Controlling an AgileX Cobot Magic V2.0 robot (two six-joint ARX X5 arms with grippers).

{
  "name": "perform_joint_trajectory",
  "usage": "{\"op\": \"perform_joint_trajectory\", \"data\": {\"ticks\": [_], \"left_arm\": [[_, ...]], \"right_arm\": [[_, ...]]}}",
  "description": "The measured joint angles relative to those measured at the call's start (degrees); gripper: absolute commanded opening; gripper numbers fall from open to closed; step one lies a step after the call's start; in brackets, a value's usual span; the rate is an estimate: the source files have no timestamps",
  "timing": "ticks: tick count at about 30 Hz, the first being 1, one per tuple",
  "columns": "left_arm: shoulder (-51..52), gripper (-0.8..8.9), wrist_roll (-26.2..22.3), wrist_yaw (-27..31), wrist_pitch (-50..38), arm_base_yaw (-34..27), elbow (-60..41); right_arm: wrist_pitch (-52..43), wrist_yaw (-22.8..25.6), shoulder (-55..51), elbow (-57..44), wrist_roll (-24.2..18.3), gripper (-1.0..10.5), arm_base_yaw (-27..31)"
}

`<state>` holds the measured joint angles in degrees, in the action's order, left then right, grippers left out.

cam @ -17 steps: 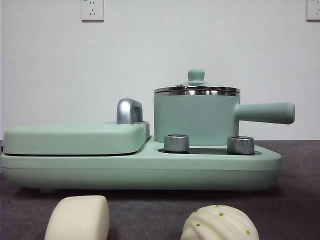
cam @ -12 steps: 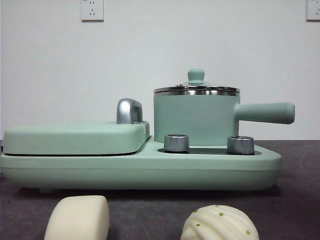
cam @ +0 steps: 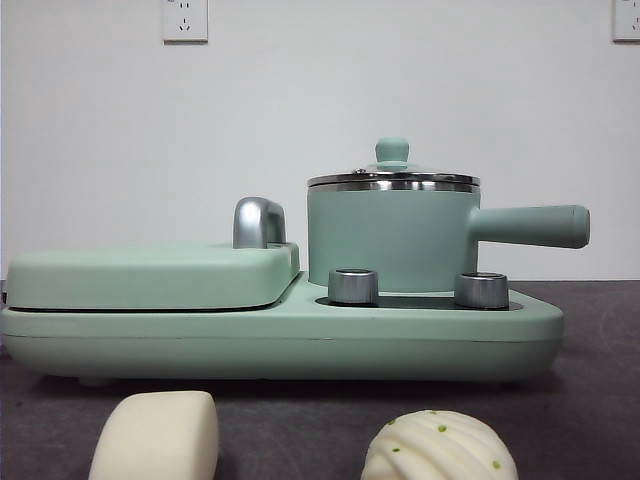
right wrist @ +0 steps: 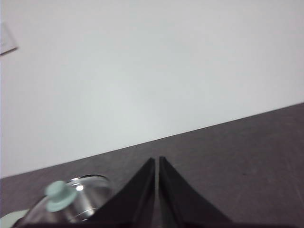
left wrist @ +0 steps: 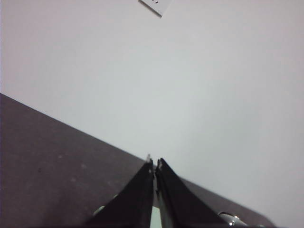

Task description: Put the buns in a small steamer

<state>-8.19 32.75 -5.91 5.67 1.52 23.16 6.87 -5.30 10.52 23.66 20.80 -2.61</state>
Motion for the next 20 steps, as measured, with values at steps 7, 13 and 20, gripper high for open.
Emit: {"op": "perform_joint_trajectory", "data": {"ticks": [7,13,20], "left_arm": [[-10.9,0.11,-2.6,-0.1,4.5,0.0,13.3],[-19.6,0.11,-5.7,-4.1,4.6,0.0,21.0],[-31.1,0.11,-12.7,-12.2,8.3,1.0,28.5]], "right_arm": [[6.3,-6.6,11.3,14.7,-5.6,0.1,0.0],[7.9,-13.0,20.6,22.8,-8.0,0.1,0.0],[8.0,-18.1,30.2,27.7,-10.8,0.1,-1.7]]}}
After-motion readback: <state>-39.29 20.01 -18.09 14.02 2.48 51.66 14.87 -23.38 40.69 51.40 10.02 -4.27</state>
